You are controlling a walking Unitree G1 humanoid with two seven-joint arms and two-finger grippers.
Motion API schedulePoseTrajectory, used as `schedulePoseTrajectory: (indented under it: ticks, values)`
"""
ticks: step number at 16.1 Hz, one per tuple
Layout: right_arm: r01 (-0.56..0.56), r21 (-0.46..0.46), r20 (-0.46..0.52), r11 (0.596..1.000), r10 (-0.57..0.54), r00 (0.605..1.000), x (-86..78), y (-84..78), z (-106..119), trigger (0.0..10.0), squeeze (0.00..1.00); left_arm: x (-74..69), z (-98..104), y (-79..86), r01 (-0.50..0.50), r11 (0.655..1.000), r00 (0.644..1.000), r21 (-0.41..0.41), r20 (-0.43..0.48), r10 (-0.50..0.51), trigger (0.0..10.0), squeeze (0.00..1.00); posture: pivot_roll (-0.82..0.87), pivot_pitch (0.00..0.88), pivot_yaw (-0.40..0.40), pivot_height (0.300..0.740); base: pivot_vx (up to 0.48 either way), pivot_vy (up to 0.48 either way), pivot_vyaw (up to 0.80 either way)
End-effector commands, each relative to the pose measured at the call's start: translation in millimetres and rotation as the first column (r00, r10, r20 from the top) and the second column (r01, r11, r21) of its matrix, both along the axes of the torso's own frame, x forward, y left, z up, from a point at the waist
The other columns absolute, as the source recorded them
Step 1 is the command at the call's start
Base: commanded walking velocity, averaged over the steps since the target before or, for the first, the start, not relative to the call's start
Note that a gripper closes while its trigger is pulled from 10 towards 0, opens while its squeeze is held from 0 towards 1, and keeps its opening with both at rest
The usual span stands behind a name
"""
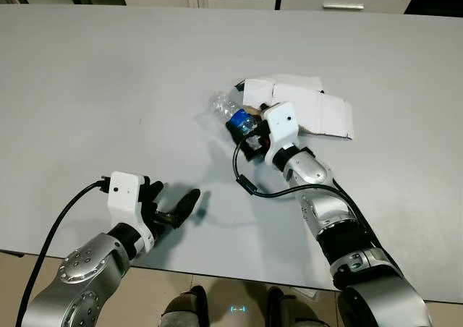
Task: Picking trash to rubbish bin
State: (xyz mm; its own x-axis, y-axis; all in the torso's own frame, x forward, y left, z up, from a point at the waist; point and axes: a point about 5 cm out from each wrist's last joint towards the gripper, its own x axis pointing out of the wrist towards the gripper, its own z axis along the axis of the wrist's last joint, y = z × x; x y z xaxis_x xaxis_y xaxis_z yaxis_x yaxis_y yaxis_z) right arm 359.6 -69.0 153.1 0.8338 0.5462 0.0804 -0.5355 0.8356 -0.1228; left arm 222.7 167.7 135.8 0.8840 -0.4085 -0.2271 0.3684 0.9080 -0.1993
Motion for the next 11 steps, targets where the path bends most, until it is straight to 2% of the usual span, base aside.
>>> schedulePoseTrajectory:
  ticks: [1, 6, 8, 10, 11]
  values:
    - [-0.039, 0.01, -0.032, 0.999, 0.039, 0.999, 0.2, 4.8, -1.1, 10.0, 0.0, -4.2, 1.4, 2.7, 0.005, 1.0, 1.0, 0.006, -0.006, -0.005, 10.0, 0.0, 0.14, 0.254, 0.061, 0.74, 0.0, 0.0, 0.0]
    - [-0.157, 0.035, -0.134, 0.987, 0.16, 0.978, -7.6, 11.7, -18.1, 10.0, 0.0, -6.4, 0.5, 2.2, 0.006, 1.0, 1.0, 0.001, -0.025, -0.006, 10.0, 0.0, 0.14, 0.257, 0.059, 0.74, 0.0, 0.0, 0.0]
    - [-0.174, 0.033, -0.142, 0.984, 0.177, 0.974, -8.9, 12.3, -20.1, 10.0, 0.0, -6.8, 0.3, 2.0, 0.007, 1.0, 1.0, 0.0, -0.027, -0.007, 10.0, 0.0, 0.14, 0.257, 0.059, 0.74, 0.0, 0.0, 0.0]
    - [-0.236, 0.049, -0.169, 0.97, 0.241, 0.956, -15.9, 16.2, -27.1, 10.0, 0.0, -7.4, 0.5, 1.9, 0.003, 1.0, 1.0, -0.001, -0.026, -0.003, 10.0, 0.0, 0.14, 0.257, 0.059, 0.74, 0.0, 0.0, 0.0]
    - [-0.245, 0.052, -0.168, 0.968, 0.251, 0.953, -17.1, 17.1, -27.5, 6.5, 0.0, -7.5, 0.4, 2.0, 0.002, 1.0, 1.0, -0.001, -0.027, -0.002, 10.0, 0.0, 0.14, 0.257, 0.059, 0.74, 0.0, 0.0, 0.0]
